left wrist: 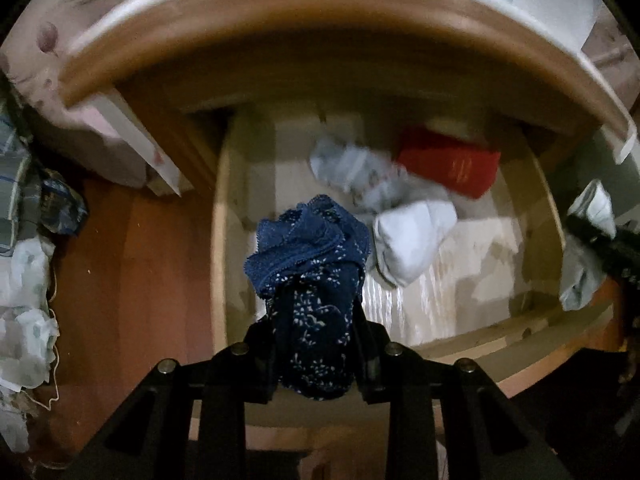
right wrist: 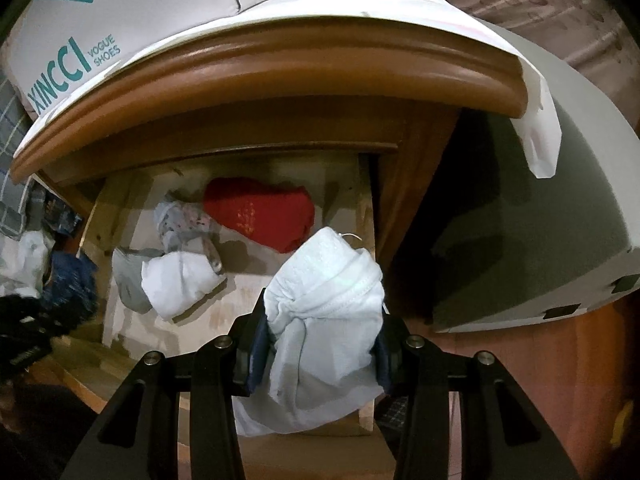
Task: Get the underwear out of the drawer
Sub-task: 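Carry the dark blue garment with the left tool over the white box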
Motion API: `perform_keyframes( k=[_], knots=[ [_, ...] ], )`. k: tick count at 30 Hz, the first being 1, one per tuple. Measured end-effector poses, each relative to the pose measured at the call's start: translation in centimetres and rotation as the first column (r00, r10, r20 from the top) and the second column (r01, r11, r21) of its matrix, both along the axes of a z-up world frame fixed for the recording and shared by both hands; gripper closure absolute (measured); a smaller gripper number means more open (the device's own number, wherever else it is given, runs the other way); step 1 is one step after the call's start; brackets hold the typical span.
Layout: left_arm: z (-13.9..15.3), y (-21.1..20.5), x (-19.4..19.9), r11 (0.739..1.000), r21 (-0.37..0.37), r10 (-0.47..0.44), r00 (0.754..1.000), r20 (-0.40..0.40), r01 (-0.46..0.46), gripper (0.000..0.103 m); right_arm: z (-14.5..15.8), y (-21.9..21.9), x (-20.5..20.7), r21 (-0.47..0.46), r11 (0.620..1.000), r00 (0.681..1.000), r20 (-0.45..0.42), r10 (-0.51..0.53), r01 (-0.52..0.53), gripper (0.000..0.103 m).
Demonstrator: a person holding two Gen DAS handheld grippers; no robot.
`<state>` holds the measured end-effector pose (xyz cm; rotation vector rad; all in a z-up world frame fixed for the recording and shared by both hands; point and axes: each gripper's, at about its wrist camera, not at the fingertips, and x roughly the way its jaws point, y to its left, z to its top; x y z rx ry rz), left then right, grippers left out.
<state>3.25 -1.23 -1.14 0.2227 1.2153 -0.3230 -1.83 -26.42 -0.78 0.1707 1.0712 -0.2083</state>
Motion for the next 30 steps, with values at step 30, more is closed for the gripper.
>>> perform_keyframes(
  k=[30],
  knots=[
    [27.2,5.4,3.5,0.994,-0.106,0.048,0.855,0.516,0.009,0.074,-0.8,0.1,0.3,-0.004,1.0,0.999,-0.039,0.015,-0.015,0.063]
  ],
)
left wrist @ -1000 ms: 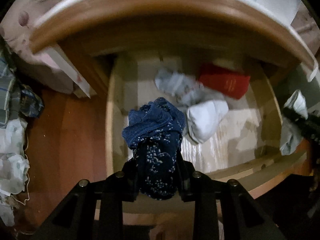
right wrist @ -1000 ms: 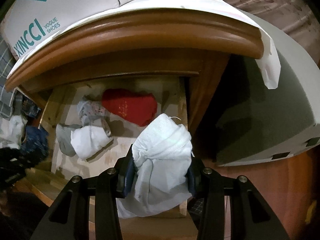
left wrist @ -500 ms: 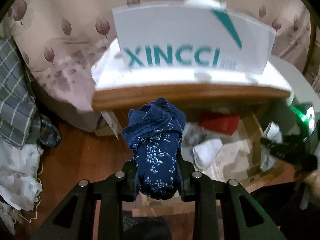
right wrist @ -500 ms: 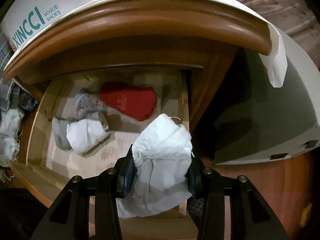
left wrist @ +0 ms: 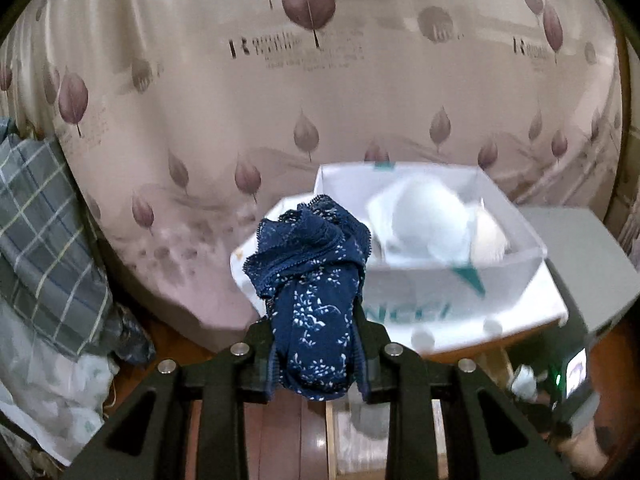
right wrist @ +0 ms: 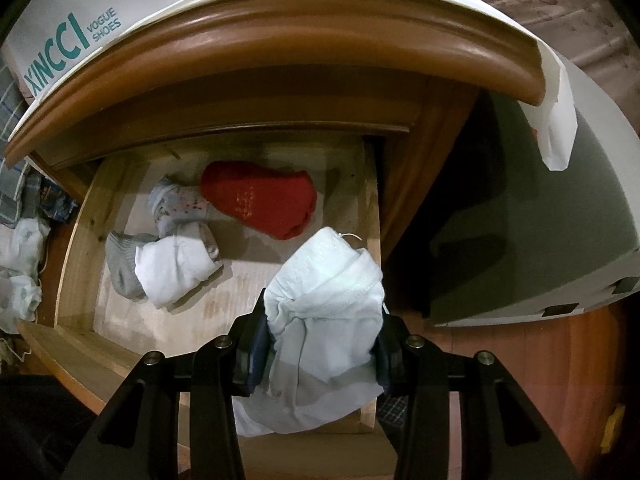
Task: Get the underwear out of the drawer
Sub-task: 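Carry the dark blue garment with the left tool over the white box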
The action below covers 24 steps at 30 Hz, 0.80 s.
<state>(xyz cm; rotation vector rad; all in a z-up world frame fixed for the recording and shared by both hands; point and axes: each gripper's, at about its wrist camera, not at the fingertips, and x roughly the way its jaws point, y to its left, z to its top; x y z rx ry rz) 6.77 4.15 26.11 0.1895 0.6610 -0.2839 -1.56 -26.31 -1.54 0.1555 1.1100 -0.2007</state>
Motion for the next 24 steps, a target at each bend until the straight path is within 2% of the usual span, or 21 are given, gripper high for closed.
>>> perform_keyframes(
  k=[3,5,11,18,21,24],
  knots=[
    [1.8,-1.1,2.0,1.0,0.007,-0.015,1.0,0.02,0.015,0.074,0.0,-0.1,0.0,0.005,1.0,1.0,0.001,-0.007,0.007,0.063],
    [2.4,-1.7,3.6,0.999,-0.014,-0.031,0.999,0.005,0.031,0.074,0.0,-0.1,0.0,0.007,1.0,1.0,0.001,-0.009,0.009,0.063],
    [2.5,-3.2,7.7,0.999,-0.049,-0.022,1.0,-0.022,0.021,0.074,0.0,-0.2,0.0,0.014,1.0,1.0,0.004,-0.015,0.015,0.063],
    [1.2,-5.7,11.8,0.998,-0.02,-0.054,0.997,-0.053,0.053,0.074,-0.1,-0.4,0.1,0.025,0.999,1.0,0.0,-0.021,0.021,0.063],
    [-0.2,-6.2,13.3,0.997,-0.037,-0.072,0.992,-0.1,0.068,0.074,0.0,-0.5,0.1,0.028,0.999,1.0,-0.001,-0.026,0.026,0.063],
    [-2.0,-6.9,14.3,0.997,-0.018,-0.078,0.988,-0.133,0.076,0.074,0.0,-0.5,0.0,0.03,0.999,1.0,-0.002,-0.027,0.027,0.063]
  ],
)
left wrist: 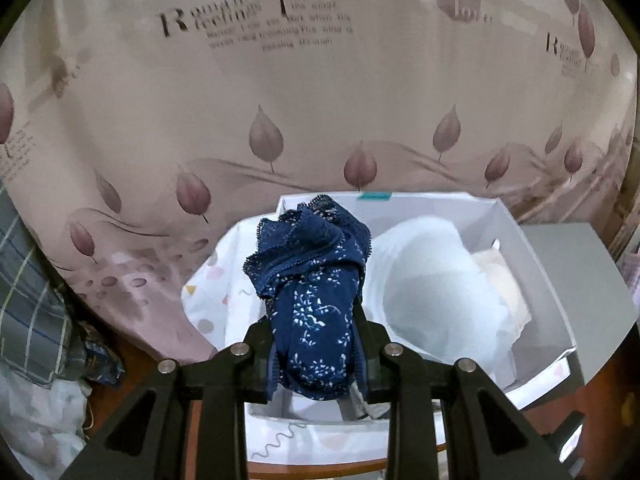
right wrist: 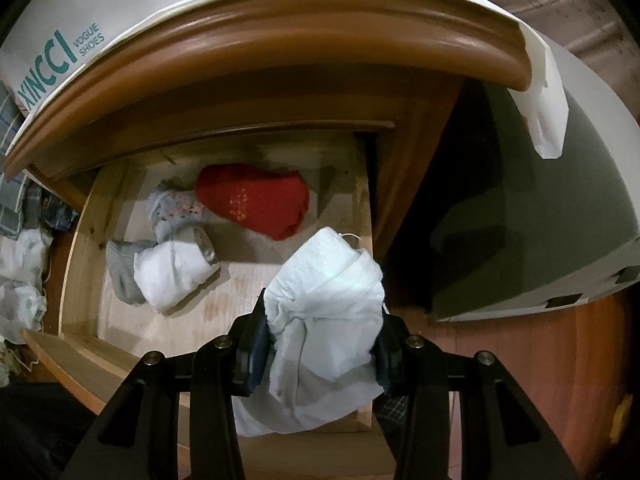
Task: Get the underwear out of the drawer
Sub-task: 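Carry the dark blue garment with the left tool over the white box, then lower the dark blue garment into the box and open the left tool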
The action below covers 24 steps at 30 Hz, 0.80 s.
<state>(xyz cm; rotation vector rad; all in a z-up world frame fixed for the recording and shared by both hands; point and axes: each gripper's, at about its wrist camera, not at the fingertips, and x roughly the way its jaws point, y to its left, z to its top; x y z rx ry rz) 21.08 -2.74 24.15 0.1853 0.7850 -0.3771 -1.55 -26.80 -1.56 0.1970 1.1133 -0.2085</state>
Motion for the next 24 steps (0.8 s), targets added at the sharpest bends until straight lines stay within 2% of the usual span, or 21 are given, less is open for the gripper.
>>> perform_keyframes(
  k=[5,11,19,21,24],
  knots=[
    [-2.4,-0.6,1.4,1.0,0.0,-0.004,0.999,-0.052,0.004,0.074,0.0,0.1,0.2,-0.002,1.0,1.0,-0.005,0.008,-0.008,0.063],
    [-5.0,-1.6,1.9,0.998,0.037,-0.051,0.994,-0.091,0.055,0.074,-0.1,0.1,0.2,-0.005,1.0,1.0,-0.011,0.012,-0.012,0.063],
    [-5.7,-2.1,1.4,0.995,0.073,-0.056,0.996,-0.072,0.062,0.069,-0.4,0.3,0.3,-0.004,1.0,1.0,-0.015,0.018,-0.018,0.062],
    [-5.6,-2.1,1.2,0.994,0.089,-0.05,0.997,-0.063,0.056,0.064,-0.4,0.3,0.4,-0.006,1.0,1.0,-0.015,0.02,-0.02,0.062],
    [-5.5,-2.2,0.8,0.995,0.078,-0.06,0.995,-0.079,0.066,0.047,-0.4,0.3,0.4,-0.008,1.0,1.0,-0.018,0.019,-0.019,0.062]
  ],
)
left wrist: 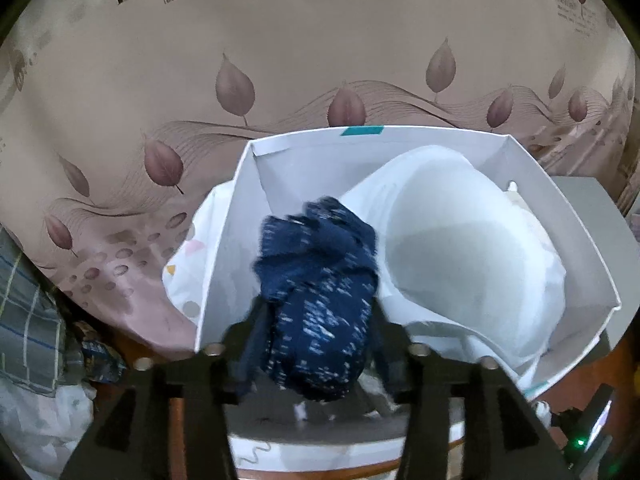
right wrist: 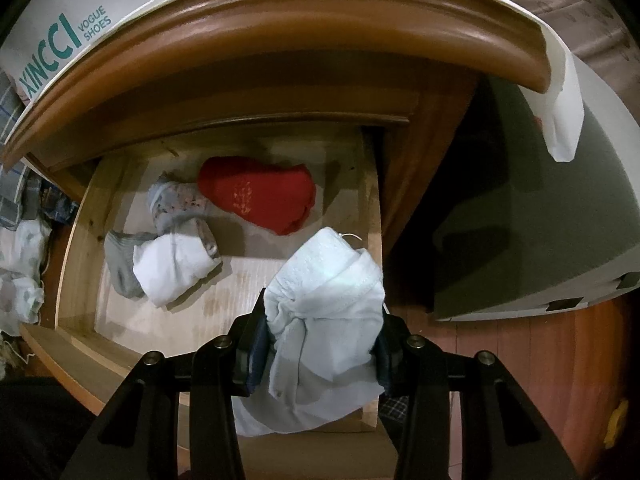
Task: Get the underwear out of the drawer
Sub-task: 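Lower the dark blue garment into the box and open the left tool, then carry the pale garment with the right tool over the white box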
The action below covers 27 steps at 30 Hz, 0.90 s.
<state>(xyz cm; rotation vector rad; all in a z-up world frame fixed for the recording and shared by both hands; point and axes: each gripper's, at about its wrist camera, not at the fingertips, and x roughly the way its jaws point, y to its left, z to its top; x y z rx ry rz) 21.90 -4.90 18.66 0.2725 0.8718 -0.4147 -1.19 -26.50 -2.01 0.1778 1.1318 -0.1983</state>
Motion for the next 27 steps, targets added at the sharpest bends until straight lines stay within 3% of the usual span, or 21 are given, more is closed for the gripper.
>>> perform_keyframes(
  k=[4,9,17,22,27],
  knots=[
    [0.6,0.1,-1.1,1.0,0.002,-0.01,0.999,0.038,0.01,0.038,0.0,0.0,0.0,-0.002,1.0,1.0,0.0,0.001,-0.001,0.062],
    [2.1,1.1,-2.5,0.998,-0.059,0.012,0.998,0.067,-0.008,0.038,0.0,0.3,0.1,-0.005,1.0,1.0,0.002,0.005,-0.005,0.062],
    [4.4,3.9,-7.8,0.992,-0.083,0.113,0.967,0.228,-0.096,0.038,0.1,0.6,0.1,-0.015,1.0,1.0,0.005,0.023,-0.023,0.062],
    [3.1,6.1,-11.5,0.985,-0.082,0.171,0.95,0.261,-0.155,0.038,0.3,0.8,0.0,-0.006,1.0,1.0,0.012,0.024,-0.024,0.062],
    [-0.7,8.4,-14.4,0.965,-0.095,0.262,0.932,0.251,-0.246,0.038,0.6,1.0,-0.3,-0.011,1.0,0.999,0.032,0.019,-0.018,0.062]
  ],
)
